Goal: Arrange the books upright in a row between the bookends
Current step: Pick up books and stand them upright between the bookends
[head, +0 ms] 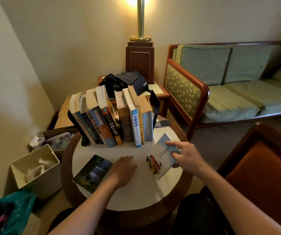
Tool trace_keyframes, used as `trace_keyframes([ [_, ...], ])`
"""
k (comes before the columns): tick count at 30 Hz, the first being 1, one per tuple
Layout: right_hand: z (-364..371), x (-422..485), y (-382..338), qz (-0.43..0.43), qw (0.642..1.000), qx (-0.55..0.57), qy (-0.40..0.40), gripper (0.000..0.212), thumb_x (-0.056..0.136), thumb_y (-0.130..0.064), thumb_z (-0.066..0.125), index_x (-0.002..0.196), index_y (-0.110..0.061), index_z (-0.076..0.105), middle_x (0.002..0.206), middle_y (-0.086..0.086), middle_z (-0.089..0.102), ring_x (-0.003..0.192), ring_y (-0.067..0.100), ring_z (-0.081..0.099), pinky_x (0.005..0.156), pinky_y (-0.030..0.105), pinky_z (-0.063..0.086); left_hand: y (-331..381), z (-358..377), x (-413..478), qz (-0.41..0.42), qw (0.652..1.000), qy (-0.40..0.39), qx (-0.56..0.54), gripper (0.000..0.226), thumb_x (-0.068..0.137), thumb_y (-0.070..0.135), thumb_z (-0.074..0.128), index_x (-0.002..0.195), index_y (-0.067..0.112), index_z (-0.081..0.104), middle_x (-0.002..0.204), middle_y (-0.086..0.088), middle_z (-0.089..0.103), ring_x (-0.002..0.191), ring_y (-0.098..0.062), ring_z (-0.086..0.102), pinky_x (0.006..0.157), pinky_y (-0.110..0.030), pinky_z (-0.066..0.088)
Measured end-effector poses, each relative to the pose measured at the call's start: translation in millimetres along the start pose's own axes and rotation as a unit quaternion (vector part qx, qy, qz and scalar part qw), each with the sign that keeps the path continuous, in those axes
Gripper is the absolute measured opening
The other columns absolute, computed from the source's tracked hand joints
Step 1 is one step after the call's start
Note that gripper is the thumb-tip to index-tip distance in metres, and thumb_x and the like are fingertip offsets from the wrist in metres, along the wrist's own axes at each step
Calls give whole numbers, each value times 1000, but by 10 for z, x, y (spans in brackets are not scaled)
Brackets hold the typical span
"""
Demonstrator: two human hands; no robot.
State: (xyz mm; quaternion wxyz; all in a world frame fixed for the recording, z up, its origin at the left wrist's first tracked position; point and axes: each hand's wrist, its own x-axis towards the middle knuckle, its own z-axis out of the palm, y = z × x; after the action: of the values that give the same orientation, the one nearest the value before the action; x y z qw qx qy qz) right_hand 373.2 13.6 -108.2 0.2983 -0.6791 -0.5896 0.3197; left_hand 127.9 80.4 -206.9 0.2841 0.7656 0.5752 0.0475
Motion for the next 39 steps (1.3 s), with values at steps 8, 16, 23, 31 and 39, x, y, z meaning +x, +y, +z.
trace_keyframes([
  [8, -250, 287, -120, -107, 983, -70, 129, 51, 99, -5, 57, 148, -12, 47, 139, 19, 55, 127, 34, 56, 82, 42, 62, -213, 408, 86, 45, 983, 88, 155, 77, 96, 72, 10, 160, 29, 2, 167, 1, -8, 152, -22, -17, 124, -47, -7],
  [16, -192, 887, -320, -183, 968, -97, 140, 50, 102, -4, 50, 152, -9, 41, 146, 14, 49, 138, 38, 44, 90, 54, 58, -206, 361, 197, 55, 974, 118, 185, 80, 94, 76, 7, 159, 30, 11, 168, 1, 2, 154, -23, -10, 124, -48, -1],
  [23, 42, 1459, -404, -42, 994, -81, -57, 85, 98, -1, 56, 161, -33, 9, 149, 6, 47, 117, 15, 54, 70, 18, 55, -182, 341, 228, 51, 973, 114, 196, 76, 96, 74, 9, 159, 32, 7, 167, 3, -4, 153, -21, -15, 122, -47, -6],
  [31, 231, 1523, -247, -12, 995, -86, -43, 102, 96, 9, 53, 157, -46, -9, 144, 9, 53, 115, 21, 63, 83, 36, 59, -185, 339, 241, 46, 972, 104, 205, 76, 95, 73, 7, 159, 32, 3, 167, 5, -10, 153, -22, -18, 124, -49, -3],
  [39, 287, 1530, -208, -12, 996, -81, -43, 101, 95, 9, 53, 158, -45, -4, 149, 5, 49, 127, 21, 58, 72, 25, 53, -184, 348, 247, 42, 972, 106, 205, 77, 95, 73, 8, 159, 31, 7, 168, 4, -6, 153, -22, -15, 123, -49, -2],
])
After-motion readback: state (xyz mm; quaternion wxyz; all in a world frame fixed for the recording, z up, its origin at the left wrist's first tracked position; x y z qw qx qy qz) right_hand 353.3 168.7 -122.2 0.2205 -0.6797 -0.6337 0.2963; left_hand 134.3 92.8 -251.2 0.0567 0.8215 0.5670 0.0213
